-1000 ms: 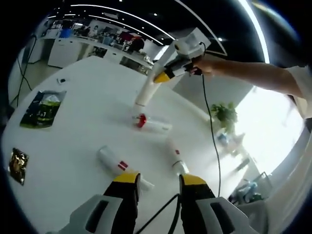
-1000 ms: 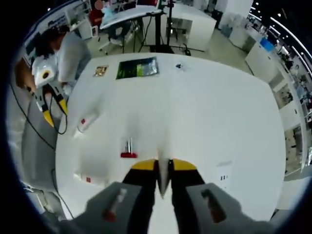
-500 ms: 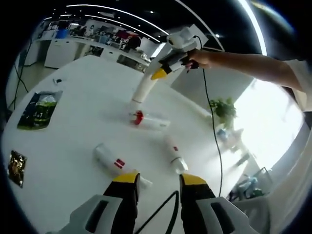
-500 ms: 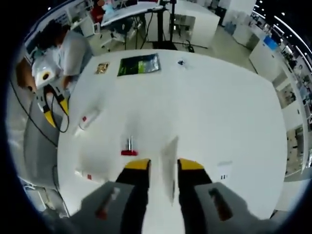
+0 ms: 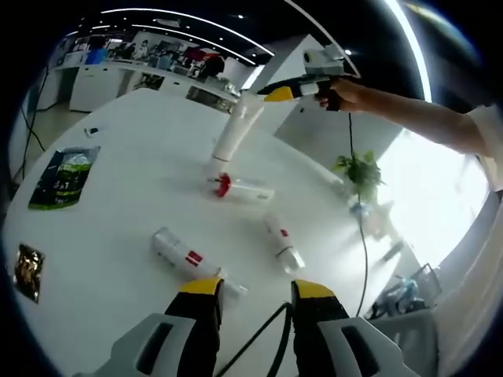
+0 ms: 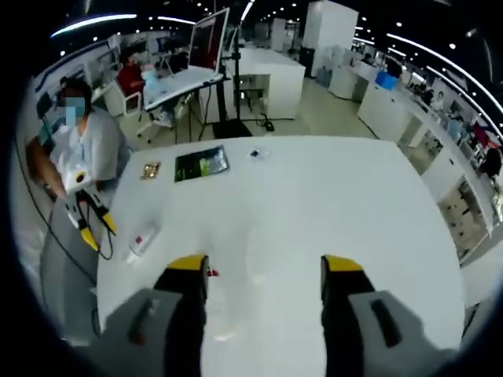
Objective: Arrange the skincare products in the storage area until every visible bottle or jar stands upright without overlapping.
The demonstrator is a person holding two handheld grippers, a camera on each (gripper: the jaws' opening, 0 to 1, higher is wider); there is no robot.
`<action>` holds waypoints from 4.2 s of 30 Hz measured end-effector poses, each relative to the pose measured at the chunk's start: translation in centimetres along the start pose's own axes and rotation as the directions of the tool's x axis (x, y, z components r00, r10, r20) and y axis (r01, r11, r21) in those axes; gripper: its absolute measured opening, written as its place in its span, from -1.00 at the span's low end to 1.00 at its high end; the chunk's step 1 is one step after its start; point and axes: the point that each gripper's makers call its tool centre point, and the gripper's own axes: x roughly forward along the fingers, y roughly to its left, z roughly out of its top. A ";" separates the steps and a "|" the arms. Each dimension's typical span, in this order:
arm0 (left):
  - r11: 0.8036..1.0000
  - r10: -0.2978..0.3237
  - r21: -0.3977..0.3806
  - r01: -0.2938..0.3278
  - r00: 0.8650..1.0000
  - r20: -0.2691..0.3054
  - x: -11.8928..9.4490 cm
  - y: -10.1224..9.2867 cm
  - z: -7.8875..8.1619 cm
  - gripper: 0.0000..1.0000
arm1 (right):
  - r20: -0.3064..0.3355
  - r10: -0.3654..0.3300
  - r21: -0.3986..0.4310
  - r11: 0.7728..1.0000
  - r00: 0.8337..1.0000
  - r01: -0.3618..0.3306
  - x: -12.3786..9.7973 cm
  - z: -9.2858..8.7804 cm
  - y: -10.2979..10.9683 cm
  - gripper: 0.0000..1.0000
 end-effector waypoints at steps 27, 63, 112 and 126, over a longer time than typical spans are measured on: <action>0.999 0.012 -0.043 -0.012 1.000 0.001 -0.5 0.6 -0.3 -0.30 | -0.331 0.115 -0.043 0.990 0.937 -0.136 9.8 -13.9 8.4 -0.14; 0.994 0.038 -0.101 -0.038 0.999 -0.007 -0.2 2.2 -0.5 -0.35 | -0.399 0.115 -0.118 0.977 0.910 -0.176 13.1 -14.6 9.2 -0.46; 0.930 0.007 -0.336 0.152 0.904 0.427 -5.7 -4.3 9.0 -0.32 | 0.183 0.091 -0.088 0.993 0.979 -0.076 2.0 1.9 31.2 -0.45; 0.952 -0.028 -0.265 0.153 0.906 0.422 -7.1 -5.1 8.3 -0.39 | 0.189 0.056 -0.049 0.998 0.980 -0.048 1.5 1.9 32.6 -0.43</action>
